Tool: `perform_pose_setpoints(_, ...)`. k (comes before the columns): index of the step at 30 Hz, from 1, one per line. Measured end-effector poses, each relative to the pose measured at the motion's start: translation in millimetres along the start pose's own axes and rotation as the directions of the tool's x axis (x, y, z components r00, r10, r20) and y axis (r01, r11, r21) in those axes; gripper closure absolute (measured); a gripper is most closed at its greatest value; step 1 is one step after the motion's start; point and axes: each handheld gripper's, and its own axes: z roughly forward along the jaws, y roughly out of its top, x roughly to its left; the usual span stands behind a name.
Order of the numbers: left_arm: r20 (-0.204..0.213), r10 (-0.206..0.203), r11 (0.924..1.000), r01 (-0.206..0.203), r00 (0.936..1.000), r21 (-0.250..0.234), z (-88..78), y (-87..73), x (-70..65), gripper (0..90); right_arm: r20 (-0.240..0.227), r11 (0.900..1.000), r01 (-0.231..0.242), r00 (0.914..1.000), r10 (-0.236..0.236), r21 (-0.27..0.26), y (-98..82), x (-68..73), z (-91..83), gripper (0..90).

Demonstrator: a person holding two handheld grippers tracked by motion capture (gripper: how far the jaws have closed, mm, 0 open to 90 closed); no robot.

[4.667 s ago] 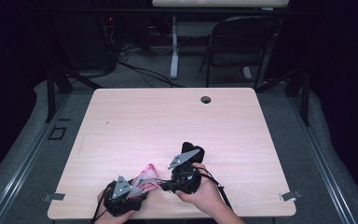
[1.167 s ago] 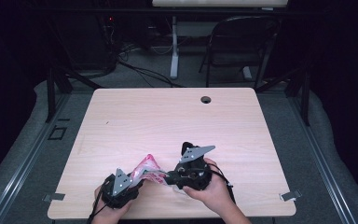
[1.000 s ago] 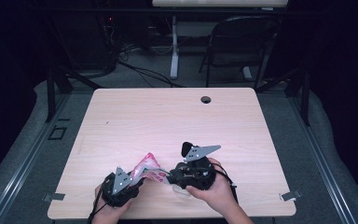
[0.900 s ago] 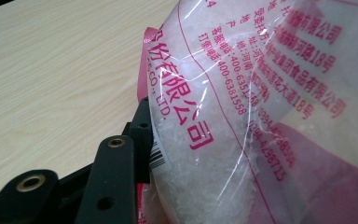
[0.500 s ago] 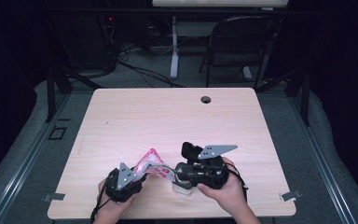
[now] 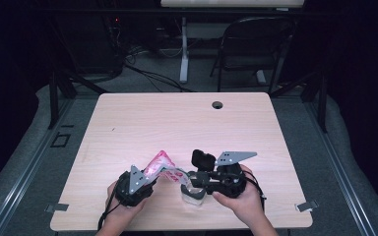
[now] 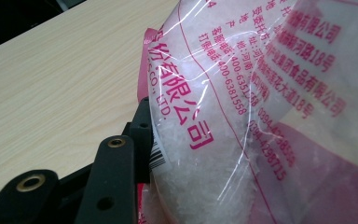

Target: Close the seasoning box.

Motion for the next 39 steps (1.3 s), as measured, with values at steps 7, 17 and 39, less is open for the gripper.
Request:
perform_pose_setpoints(7, -0.023, 0.044, 0.9990, -0.044, 0.9988, -0.002, -0.2, 1.6, -5.6, 58.7, 0.024, 0.999, 0.034, 0.9991, -0.034, -0.007, 2.4, 6.1, 0.4, 65.5)
perform_pose_setpoints(17, -0.045, 0.119, 0.9929, -0.118, 0.9919, 0.011, 1.7, 5.3, -15.1, 58.7, 0.028, 0.999, 0.037, 0.9989, -0.037, -0.011, 2.8, 7.3, 1.8, 67.8)
perform_pose_setpoints(39, -0.082, 0.172, 0.9850, -0.170, 0.9817, 0.026, 4.1, 11.3, -19.2, 58.8, 0.035, 0.998, 0.033, 0.9988, -0.035, 0.048, 4.1, 6.0, 5.3, 77.5)
